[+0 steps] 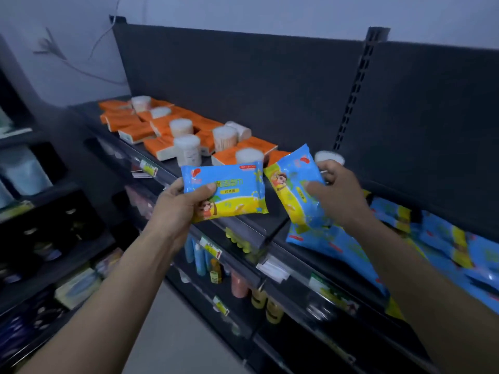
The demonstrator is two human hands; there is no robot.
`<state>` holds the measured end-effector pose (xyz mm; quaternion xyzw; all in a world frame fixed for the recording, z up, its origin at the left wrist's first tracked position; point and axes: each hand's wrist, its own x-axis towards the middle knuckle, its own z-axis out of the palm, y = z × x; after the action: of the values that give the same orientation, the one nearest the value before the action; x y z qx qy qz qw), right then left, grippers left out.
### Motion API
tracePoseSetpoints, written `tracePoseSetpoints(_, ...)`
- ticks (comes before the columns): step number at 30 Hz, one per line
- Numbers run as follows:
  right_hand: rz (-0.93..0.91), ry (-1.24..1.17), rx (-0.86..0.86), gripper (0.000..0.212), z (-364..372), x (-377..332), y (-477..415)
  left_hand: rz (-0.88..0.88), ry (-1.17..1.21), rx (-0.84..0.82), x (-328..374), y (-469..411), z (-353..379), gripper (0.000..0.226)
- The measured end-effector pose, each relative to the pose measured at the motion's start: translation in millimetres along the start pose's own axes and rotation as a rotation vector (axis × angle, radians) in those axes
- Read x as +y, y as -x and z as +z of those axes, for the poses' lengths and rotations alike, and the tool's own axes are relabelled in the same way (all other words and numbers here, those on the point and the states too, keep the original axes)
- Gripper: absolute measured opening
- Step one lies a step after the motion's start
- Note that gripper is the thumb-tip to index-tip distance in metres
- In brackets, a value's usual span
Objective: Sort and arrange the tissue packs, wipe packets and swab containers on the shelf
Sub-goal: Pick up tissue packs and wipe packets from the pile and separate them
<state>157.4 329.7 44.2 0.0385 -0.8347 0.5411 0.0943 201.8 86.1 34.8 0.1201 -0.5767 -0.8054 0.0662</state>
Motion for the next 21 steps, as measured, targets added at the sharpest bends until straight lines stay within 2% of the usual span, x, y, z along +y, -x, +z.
tracePoseSetpoints(4, -0.067, 0.136, -0.053, 0.019, 34, -5, -36, 0.011, -0.053, 0.061, 6, -42, -25, 0.041)
tracePoseSetpoints(7, -0.125, 0.182, -0.052, 0.020, 58, -8, -63, 0.070, -0.125, 0.121, 16, -71, -41, 0.030)
tracePoseSetpoints(10, -0.158, 0.176, -0.024, 0.019, 76, -15, -89, 0.134, -0.166, 0.133, 30, -96, -48, 0.031)
tracePoseSetpoints(17, -0.108, 0.252, -0.021, 0.020, 97, -26, -133, 0.163, -0.303, 0.005, 44, -163, -50, 0.029)
tracePoseSetpoints(21, -0.066, 0.250, 0.204, 0.017, 113, -32, -155, 0.199, -0.329, -0.124, 59, -220, -56, 0.029)
